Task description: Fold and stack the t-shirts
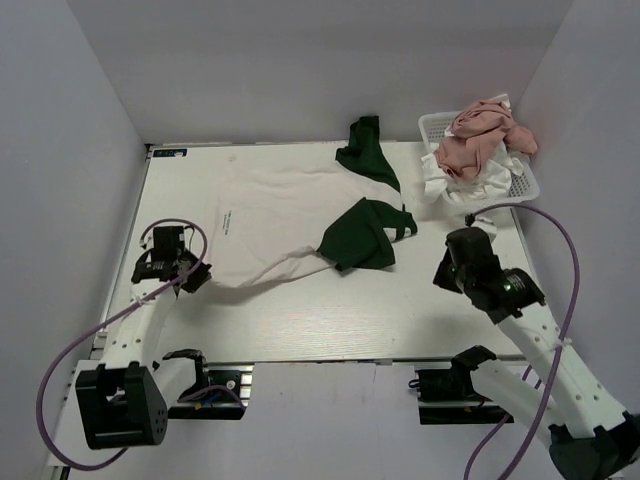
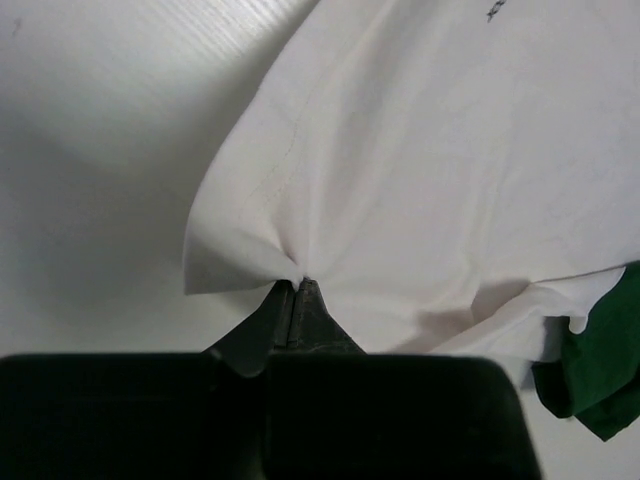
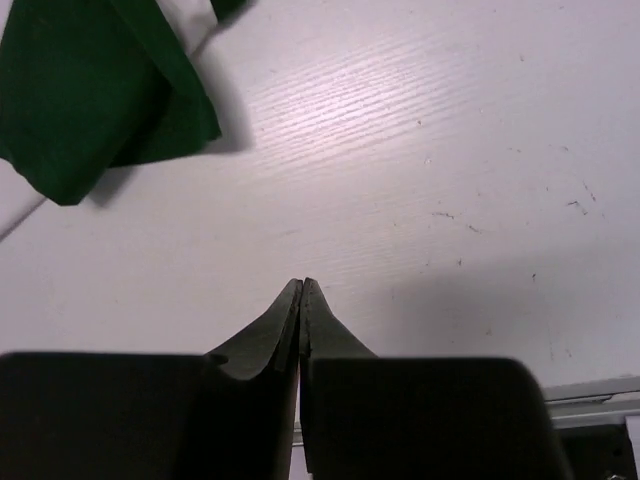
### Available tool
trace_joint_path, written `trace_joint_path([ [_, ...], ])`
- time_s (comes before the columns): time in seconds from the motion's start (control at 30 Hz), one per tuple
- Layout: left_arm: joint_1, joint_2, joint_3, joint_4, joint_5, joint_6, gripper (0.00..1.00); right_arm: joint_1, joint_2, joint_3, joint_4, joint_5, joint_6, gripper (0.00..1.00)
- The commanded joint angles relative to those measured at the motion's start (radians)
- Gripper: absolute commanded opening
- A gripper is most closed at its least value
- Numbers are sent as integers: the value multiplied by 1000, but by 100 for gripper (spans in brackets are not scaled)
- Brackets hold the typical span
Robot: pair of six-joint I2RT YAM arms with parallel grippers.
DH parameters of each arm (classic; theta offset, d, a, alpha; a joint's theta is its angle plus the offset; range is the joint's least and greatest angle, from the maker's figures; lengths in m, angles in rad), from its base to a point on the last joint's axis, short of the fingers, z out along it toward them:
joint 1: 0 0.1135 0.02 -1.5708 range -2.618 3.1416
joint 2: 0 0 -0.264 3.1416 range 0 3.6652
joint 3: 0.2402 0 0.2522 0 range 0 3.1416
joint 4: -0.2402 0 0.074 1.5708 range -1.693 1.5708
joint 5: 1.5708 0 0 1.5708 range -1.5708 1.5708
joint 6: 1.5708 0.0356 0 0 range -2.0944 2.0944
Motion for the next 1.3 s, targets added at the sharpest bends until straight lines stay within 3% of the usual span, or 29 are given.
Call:
trace_joint_path([
  [0.0,-2,-64,-23,-74,-48,-32,0,-2,-16,-99,-34,-51,-26,5],
  [0.03,-2,-64,-23,-63,-34,-32,39,2,3,-114,57,-153,-53,17],
  [0.07,-2,-53,-8,-63,-34,-32,68,3,24,-129,136,-177,-71,35],
  [0.1,-2,-24,7,-103,-34,-32,99,5,107,-131,199,-208,-126,46],
  [0.13,-2,-10,24,-121,-46,-32,100,5,132,-128,227,-207,-139,61],
  [0.17,-2,1,53,-138,-46,-32,100,6,188,-125,251,-208,-172,89],
  [0.4,7,-13,41,-135,-52,-32,100,-3,534,-48,570,-285,-297,90],
  [0.57,17,18,41,-125,-52,-32,100,-2,719,67,632,-291,-320,90],
  [0.63,17,41,41,-106,-52,-32,100,-5,794,84,661,-279,-320,82],
  [0.67,17,41,41,-85,-52,-32,100,-8,816,104,666,-280,-320,73],
  [0.7,17,53,41,-74,-52,-32,100,-6,822,110,666,-277,-309,37],
  [0.77,17,68,41,-60,-40,-32,100,-8,804,109,640,-276,-274,0],
  [0.83,17,84,41,-48,-31,-32,100,-11,769,83,548,-234,-254,0],
  [0.93,17,107,51,-23,-31,-41,100,-9,548,5,375,-177,-145,0],
  [1.0,17,107,51,-3,-31,-41,100,-11,351,-58,169,-167,-70,0],
  [1.07,17,116,51,-3,-31,-41,100,-12,258,-80,-41,-179,8,0],
  [1.13,17,128,64,-3,-52,-32,100,-9,105,-98,-192,-295,76,0],
  [1.17,17,128,78,-3,-52,-32,100,-8,-1,-106,-275,-299,175,0],
  [1.27,17,151,101,9,-38,-32,100,-9,-105,-85,-397,-270,238,4],
])
